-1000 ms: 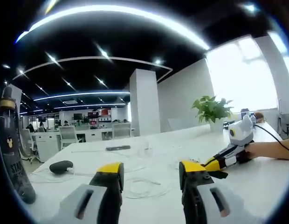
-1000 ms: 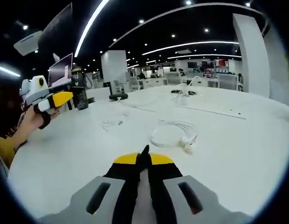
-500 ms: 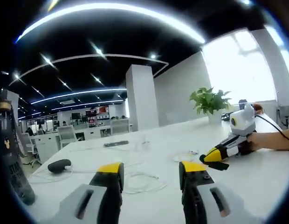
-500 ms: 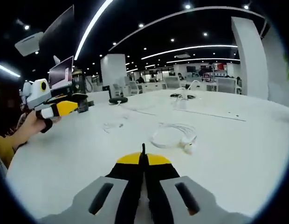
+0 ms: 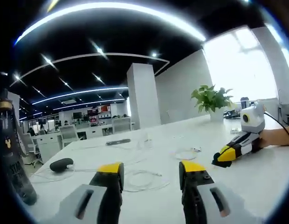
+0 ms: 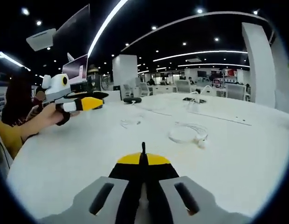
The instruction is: Peel open the Velcro strap on the desktop, arrange the wired earphones neatly onto it, and close the Velcro strap to secure them.
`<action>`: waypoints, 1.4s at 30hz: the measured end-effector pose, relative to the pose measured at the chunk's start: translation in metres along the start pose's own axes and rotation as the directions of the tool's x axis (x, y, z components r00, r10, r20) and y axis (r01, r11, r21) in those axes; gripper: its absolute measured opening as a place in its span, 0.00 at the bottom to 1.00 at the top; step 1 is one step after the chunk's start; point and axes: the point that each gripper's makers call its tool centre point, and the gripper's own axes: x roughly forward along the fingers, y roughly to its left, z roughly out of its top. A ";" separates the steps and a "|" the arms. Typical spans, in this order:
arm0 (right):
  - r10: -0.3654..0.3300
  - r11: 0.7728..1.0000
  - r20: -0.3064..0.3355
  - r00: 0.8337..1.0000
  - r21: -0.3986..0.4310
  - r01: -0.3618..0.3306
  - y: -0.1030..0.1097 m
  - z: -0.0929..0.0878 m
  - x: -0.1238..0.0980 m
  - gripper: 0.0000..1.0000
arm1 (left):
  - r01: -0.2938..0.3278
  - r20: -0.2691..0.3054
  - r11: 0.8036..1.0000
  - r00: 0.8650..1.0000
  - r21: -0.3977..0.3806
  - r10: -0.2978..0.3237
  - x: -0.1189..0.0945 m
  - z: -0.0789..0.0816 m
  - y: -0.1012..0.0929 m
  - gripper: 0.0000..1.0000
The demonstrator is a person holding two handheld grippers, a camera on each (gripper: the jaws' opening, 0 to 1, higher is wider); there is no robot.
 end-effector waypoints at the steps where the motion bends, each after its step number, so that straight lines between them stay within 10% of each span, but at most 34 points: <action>1: 0.010 1.000 0.001 1.000 -0.001 -0.010 0.002 0.000 -0.001 0.03 | 0.001 -0.001 1.000 1.000 0.000 -0.001 0.000 0.000 0.000 0.51; 20: 0.244 0.970 0.045 0.969 -0.001 -0.244 0.084 -0.006 -0.065 0.02 | -0.005 0.029 1.000 1.000 -0.009 0.005 -0.005 0.011 0.001 0.50; 30: 0.034 0.999 0.127 0.991 -0.020 -0.032 0.062 0.007 -0.084 0.05 | -0.017 0.114 0.997 0.993 -0.072 0.025 -0.016 0.040 0.019 0.49; 42: 0.021 0.996 0.128 0.991 -0.091 -0.009 0.093 0.009 -0.083 0.09 | 0.014 0.118 1.000 0.993 0.027 -0.017 -0.028 0.032 0.040 0.46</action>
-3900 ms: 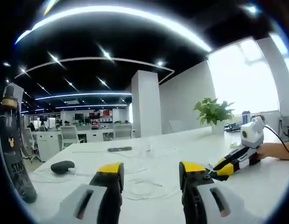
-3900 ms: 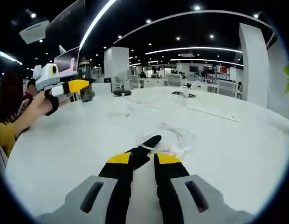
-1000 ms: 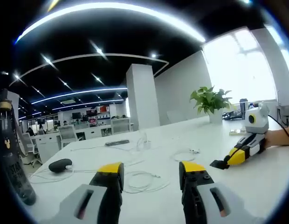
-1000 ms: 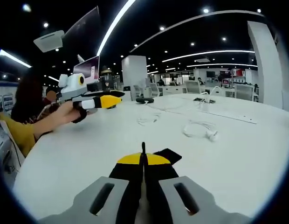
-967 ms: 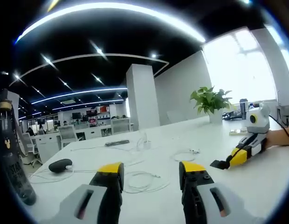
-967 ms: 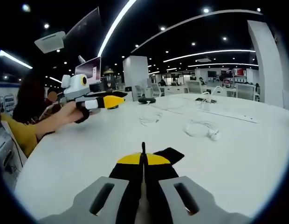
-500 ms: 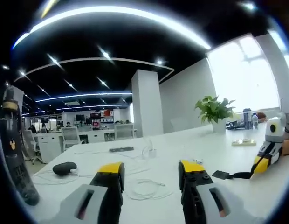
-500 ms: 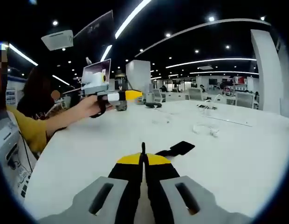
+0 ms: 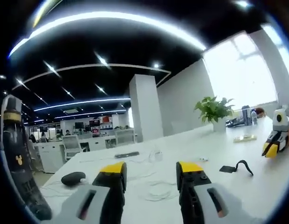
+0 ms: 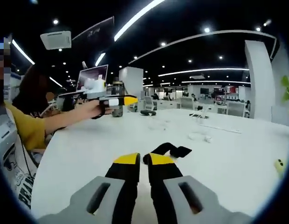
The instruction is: Peel open the Velcro strap on the desktop, arrange the wired earphones neatly onto it, and close the Velcro strap to secure them.
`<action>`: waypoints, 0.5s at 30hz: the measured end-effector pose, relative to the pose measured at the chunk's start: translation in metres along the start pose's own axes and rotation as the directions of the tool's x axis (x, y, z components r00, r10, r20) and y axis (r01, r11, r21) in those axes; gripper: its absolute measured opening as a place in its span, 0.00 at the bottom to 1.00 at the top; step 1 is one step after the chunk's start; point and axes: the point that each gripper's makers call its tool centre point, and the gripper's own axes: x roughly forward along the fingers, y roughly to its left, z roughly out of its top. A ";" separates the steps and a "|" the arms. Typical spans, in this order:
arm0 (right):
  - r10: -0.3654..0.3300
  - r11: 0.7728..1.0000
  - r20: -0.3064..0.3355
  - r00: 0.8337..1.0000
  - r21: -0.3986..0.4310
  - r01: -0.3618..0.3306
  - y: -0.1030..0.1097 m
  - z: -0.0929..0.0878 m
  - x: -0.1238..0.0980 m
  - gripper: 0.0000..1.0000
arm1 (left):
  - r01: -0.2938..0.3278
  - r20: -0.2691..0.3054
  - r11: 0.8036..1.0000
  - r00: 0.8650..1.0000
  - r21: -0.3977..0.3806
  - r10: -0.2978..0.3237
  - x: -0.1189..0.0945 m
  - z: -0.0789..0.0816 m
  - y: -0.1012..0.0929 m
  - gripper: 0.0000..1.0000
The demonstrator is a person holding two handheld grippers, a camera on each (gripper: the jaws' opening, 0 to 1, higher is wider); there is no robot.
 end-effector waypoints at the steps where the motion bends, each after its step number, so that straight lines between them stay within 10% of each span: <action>1: 0.003 1.000 -0.004 1.000 0.001 -0.003 0.001 0.000 0.005 0.09 | 0.003 0.001 1.000 1.000 0.001 -0.003 -0.002 -0.001 0.000 0.46; 11: 0.002 1.000 0.039 0.999 0.007 -0.002 -0.022 0.036 0.094 0.13 | 0.007 -0.039 0.999 0.999 -0.053 -0.010 -0.004 -0.017 -0.003 0.46; 15: -0.112 0.994 0.022 0.994 -0.013 0.112 -0.066 0.048 0.124 0.12 | 0.004 -0.010 0.998 1.000 -0.062 -0.004 -0.011 -0.004 -0.002 0.46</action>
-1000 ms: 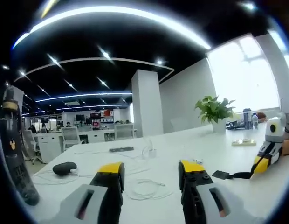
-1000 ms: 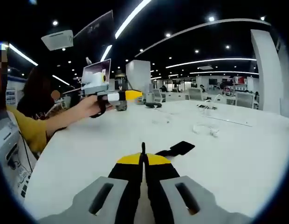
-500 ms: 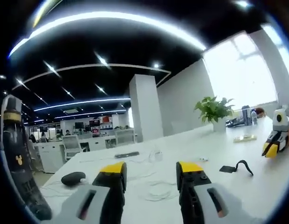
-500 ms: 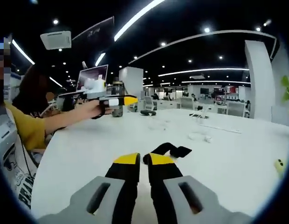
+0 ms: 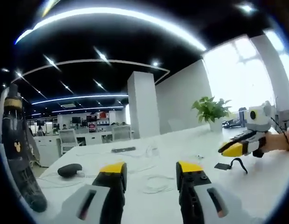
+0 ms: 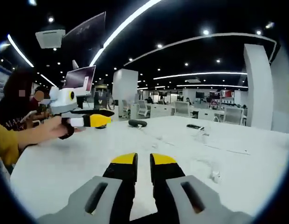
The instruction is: Peel open the Velcro strap on the desktop, arrange the wired earphones neatly onto it, and close the Velcro strap to secure them.
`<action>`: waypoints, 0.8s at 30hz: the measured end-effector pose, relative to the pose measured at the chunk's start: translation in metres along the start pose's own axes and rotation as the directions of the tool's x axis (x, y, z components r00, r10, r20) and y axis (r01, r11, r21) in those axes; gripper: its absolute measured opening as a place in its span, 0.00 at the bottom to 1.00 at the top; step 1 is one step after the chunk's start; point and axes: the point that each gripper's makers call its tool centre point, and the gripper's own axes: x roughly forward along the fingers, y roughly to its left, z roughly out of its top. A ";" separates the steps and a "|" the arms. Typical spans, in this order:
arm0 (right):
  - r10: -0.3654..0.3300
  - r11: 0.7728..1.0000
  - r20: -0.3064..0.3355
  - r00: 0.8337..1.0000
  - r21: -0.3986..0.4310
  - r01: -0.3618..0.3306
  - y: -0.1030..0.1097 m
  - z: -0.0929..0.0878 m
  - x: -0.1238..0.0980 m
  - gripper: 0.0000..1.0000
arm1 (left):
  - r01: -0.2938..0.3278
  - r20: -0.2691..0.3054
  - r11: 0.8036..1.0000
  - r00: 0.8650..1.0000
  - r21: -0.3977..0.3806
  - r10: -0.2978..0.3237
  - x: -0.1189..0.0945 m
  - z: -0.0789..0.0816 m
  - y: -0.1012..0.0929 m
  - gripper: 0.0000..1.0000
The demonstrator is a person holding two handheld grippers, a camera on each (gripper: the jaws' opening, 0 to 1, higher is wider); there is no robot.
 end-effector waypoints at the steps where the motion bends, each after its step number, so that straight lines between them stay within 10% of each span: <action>1: -0.003 1.000 -0.009 1.000 0.019 0.003 -0.007 -0.001 0.008 0.12 | -0.002 0.007 1.000 1.000 0.003 0.002 -0.001 0.002 0.001 0.46; 11: -0.022 0.999 -0.154 0.988 0.035 0.028 -0.026 -0.043 0.044 0.12 | -0.015 0.005 1.000 1.000 -0.023 0.015 0.000 0.002 0.003 0.45; 24: -0.042 0.955 -0.187 0.982 0.282 0.095 -0.038 -0.057 0.067 0.14 | -0.008 0.006 1.000 1.000 -0.004 0.008 0.001 0.004 -0.005 0.45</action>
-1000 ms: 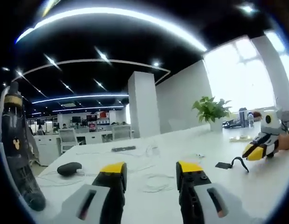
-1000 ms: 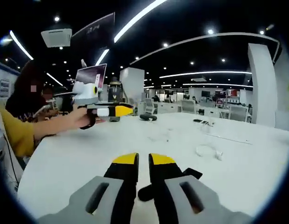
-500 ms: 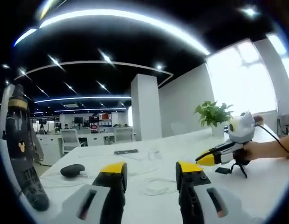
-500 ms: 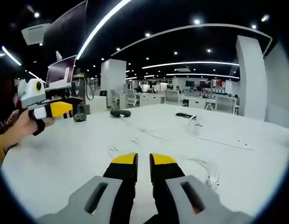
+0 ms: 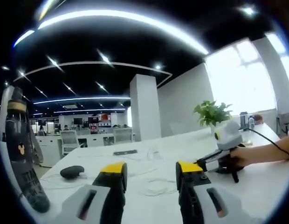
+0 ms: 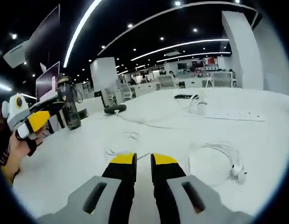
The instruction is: Peel open the Velcro strap on the desktop, arrange the wired earphones neatly onto it, and close the Velcro strap to secure them.
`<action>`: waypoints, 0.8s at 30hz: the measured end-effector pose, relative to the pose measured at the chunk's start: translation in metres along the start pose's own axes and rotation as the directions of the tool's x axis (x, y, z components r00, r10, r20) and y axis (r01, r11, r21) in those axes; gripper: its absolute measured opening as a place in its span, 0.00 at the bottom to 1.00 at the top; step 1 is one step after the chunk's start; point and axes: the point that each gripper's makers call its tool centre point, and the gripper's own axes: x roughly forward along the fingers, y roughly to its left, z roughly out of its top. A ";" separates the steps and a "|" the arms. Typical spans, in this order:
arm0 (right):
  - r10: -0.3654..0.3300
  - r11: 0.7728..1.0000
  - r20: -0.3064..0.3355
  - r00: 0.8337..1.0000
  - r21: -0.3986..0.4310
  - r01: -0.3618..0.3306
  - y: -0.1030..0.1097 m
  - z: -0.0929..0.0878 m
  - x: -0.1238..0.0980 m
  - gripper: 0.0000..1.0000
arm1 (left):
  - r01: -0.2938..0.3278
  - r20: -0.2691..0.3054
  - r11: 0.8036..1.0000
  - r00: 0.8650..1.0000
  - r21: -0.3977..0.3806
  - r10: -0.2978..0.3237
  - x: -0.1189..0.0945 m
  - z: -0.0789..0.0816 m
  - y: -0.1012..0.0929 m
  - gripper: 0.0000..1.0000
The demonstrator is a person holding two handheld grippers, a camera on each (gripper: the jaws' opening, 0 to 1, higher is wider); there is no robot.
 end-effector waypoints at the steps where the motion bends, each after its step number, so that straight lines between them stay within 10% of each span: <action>1: -0.005 1.000 -0.005 1.000 0.006 0.005 -0.002 0.000 0.001 0.14 | 0.000 0.001 1.000 1.000 0.003 0.000 0.000 0.000 0.000 0.45; 24: -0.002 0.991 -0.040 0.999 0.134 0.008 0.002 0.001 0.017 0.05 | 0.008 -0.003 1.000 1.000 0.011 -0.008 0.000 0.002 -0.002 0.45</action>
